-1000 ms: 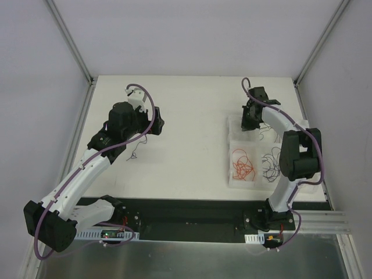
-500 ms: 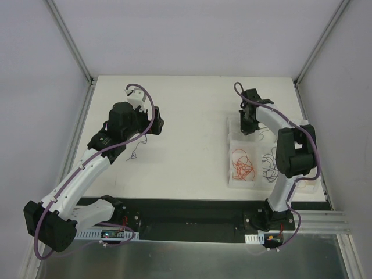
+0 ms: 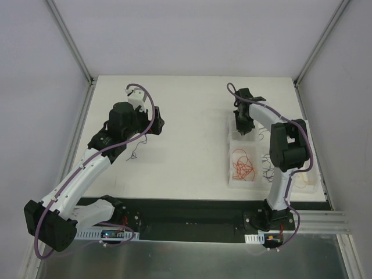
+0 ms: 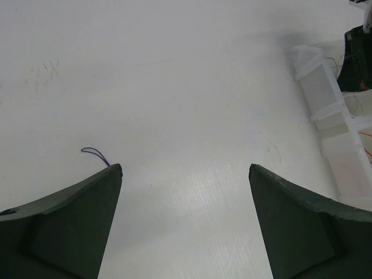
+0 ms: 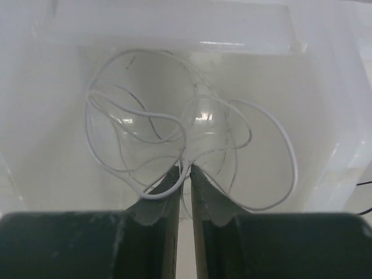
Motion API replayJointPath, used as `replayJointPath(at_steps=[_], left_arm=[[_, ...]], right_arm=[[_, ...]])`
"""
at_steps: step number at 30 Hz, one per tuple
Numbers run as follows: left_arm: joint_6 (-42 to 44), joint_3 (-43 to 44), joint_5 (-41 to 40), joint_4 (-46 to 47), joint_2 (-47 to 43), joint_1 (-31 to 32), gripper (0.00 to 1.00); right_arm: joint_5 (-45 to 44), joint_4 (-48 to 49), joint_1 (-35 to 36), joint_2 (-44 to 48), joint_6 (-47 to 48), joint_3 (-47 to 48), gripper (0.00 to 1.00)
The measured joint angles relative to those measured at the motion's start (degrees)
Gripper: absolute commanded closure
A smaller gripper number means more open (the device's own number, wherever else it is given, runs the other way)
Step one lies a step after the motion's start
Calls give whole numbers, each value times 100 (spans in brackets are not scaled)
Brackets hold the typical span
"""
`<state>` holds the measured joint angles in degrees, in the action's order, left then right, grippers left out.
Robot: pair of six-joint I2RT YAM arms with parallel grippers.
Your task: Untangle the cables
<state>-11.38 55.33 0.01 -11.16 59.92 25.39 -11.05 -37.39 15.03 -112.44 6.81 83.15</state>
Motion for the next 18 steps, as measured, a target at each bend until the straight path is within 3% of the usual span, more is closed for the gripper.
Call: replayJointPath(at_steps=[7,13,18], left_arm=[[-2,0,-2,2,2,0,10],[-4,0,0,11,4,0,9],[-7,0,105,46,114,0,9]], right_arm=[[120,-59,-4,-313,17,208,82],[131,-240,-4,-264,9,208,56],[188,-339,0,402,-13,136,48]])
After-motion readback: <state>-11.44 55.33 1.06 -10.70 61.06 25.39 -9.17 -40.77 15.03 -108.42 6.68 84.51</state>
